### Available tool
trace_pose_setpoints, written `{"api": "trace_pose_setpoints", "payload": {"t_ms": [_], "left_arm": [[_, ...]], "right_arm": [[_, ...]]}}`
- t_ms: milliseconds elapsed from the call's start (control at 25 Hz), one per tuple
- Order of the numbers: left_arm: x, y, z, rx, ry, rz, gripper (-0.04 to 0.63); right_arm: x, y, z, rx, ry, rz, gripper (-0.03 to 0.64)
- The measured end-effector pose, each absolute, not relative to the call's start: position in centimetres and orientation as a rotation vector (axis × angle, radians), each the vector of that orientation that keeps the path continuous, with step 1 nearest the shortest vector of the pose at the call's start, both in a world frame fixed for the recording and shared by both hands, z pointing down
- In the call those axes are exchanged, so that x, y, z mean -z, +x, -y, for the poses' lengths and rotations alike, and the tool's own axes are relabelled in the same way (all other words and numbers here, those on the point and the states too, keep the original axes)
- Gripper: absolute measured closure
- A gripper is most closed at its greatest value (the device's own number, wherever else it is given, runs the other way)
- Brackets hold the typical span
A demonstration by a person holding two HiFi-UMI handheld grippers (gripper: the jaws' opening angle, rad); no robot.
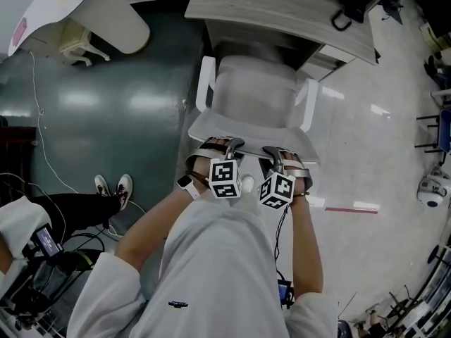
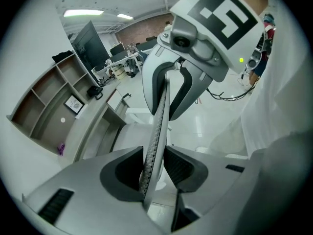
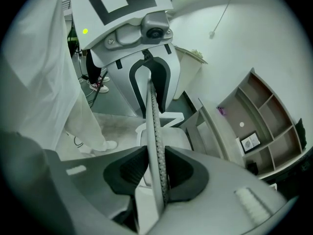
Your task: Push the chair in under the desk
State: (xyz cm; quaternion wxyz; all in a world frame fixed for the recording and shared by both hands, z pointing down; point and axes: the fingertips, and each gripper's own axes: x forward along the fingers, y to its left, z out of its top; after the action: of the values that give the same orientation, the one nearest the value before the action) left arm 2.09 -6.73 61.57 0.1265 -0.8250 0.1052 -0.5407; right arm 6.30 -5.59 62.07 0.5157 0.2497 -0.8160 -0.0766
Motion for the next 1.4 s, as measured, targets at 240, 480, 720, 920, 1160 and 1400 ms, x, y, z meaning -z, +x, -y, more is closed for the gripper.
{"api": "trace_pose_setpoints", "payload": {"t_ms": [240, 480, 720, 920, 1160, 1400], "left_arm": [[-62.0, 2.2, 9.9, 1.596, -2.379, -0.334, 0.457], [-61.9, 2.5, 12.6, 1.586, -2.373, -0.348, 0.457], [-61.9, 2.7, 14.9, 1.571, -2.371, -0.359, 0.457], [-62.0, 3.4, 16.9, 1.552, -2.368, -0.365, 0.457], [-61.6, 4.0, 19.5, 1.546, -2.374, -0.350, 0.463], [-61.6, 4.5, 21.7, 1.556, -2.387, -0.337, 0.465]], "right_arm": [[-62.6, 6.5, 8.7, 0.210, 0.619, 1.937, 0.503], [-62.8, 6.8, 11.4, 0.214, 0.610, 1.925, 0.503], [-62.9, 7.0, 13.8, 0.222, 0.600, 1.917, 0.503], [-63.2, 7.8, 15.9, 0.217, 0.591, 1.910, 0.503], [-62.9, 8.5, 18.7, 0.237, 0.598, 1.898, 0.503], [-62.9, 8.9, 21.1, 0.247, 0.598, 1.884, 0.503]]}}
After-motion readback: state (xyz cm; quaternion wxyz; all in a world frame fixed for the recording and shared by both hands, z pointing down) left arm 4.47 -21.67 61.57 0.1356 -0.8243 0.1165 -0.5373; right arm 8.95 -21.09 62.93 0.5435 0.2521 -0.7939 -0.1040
